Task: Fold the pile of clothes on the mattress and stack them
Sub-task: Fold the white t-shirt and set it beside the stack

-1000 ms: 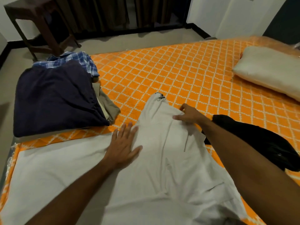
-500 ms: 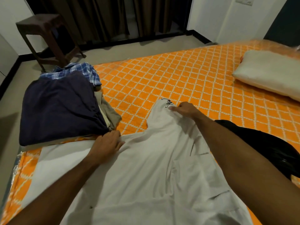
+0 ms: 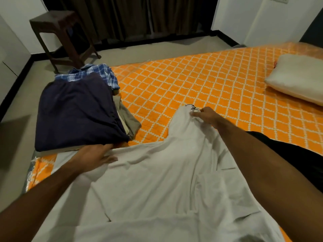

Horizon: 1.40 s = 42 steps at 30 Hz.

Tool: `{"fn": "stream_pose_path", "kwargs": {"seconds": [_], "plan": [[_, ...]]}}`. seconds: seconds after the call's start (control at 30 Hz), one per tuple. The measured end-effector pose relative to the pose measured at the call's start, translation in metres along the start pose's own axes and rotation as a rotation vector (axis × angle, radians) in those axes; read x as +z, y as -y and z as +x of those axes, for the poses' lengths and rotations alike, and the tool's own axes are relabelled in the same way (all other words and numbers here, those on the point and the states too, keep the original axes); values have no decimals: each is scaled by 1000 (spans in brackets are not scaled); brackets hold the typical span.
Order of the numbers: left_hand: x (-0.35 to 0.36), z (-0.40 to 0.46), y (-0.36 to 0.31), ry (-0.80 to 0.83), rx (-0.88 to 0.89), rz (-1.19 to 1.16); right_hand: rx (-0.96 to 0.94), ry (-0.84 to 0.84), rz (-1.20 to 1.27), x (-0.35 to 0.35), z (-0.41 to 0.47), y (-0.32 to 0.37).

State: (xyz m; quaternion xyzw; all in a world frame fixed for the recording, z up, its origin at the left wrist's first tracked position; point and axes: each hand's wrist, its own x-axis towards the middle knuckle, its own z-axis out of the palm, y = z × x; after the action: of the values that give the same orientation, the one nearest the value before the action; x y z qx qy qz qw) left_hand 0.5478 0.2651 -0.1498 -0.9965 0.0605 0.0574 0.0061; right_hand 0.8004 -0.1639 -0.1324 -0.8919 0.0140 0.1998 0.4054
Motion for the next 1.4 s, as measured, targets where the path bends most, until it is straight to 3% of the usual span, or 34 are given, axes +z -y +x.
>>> {"fn": "stream_pose_path", "kwargs": {"seconds": [0.07, 0.23, 0.4, 0.47, 0.6, 0.77, 0.87, 0.93, 1.1, 1.23, 1.4], "plan": [[-4, 0, 12, 76, -34, -9, 5, -121, 11, 8, 4, 2], [-21, -20, 31, 197, -75, 83, -78, -297, 376, 15, -24, 28], [-45, -52, 50, 194, -73, -54, -141, -97, 659, -7, -68, 24], [-55, -70, 53, 163, -20, -6, -151, -8, 779, -12, -90, 18], [-61, -96, 56, 33, 46, 32, -190, 52, 1011, -21, -135, 4], [-72, -137, 34, -10, 23, -7, -189, 98, 1117, -44, -197, -17], [-56, -170, 20, -22, 243, 75, -203, 136, 963, -58, -230, -42], [-41, -189, 12, 108, 353, 217, -246, 104, 605, -59, -251, -65], [-25, -196, 5, 420, 267, 384, -106, 152, -190, -45, -282, -112], [-32, -183, -8, 456, 260, 397, -81, 61, -235, -24, -281, -120], [-42, -156, -41, 365, 253, 130, -68, 57, -321, 0, -278, -99]]}}
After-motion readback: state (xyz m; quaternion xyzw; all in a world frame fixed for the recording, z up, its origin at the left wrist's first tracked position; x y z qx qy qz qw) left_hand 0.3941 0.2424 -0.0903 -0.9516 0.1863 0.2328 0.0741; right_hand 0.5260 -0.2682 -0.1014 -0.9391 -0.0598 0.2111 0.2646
